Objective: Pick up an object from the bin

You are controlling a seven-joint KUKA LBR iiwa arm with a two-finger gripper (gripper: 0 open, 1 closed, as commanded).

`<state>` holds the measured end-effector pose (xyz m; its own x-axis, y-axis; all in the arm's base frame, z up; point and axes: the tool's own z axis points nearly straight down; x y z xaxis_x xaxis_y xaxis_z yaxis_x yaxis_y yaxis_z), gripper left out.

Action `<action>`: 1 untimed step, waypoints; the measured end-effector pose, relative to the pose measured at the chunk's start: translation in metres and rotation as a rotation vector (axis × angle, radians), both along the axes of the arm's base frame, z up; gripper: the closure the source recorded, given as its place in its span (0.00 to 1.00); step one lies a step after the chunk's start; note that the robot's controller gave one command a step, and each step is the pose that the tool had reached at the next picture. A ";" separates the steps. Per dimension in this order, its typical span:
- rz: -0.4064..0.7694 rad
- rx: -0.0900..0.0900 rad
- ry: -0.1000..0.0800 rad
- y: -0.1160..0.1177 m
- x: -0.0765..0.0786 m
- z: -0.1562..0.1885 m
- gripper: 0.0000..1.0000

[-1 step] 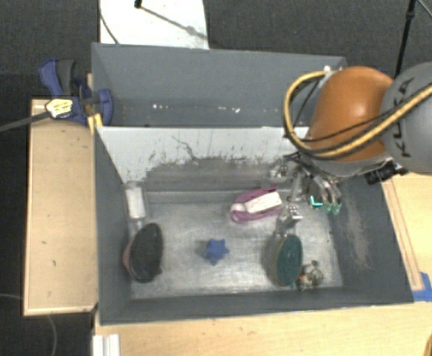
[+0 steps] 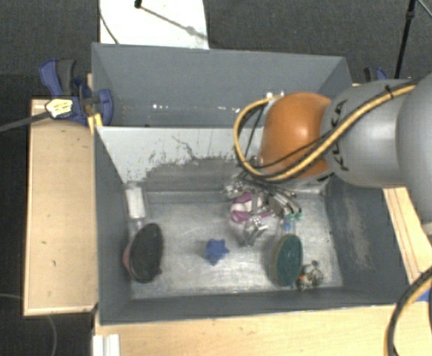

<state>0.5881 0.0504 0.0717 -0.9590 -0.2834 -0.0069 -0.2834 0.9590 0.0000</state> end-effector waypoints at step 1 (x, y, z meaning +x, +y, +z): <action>-0.140 0.003 -0.001 -0.040 -0.007 0.001 0.00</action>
Offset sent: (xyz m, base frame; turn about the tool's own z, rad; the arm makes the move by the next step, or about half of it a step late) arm -0.0099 -0.0410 -0.0017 0.1415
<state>0.5809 0.0106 0.0731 -0.9892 -0.1463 -0.0081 -0.1463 0.9892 0.0024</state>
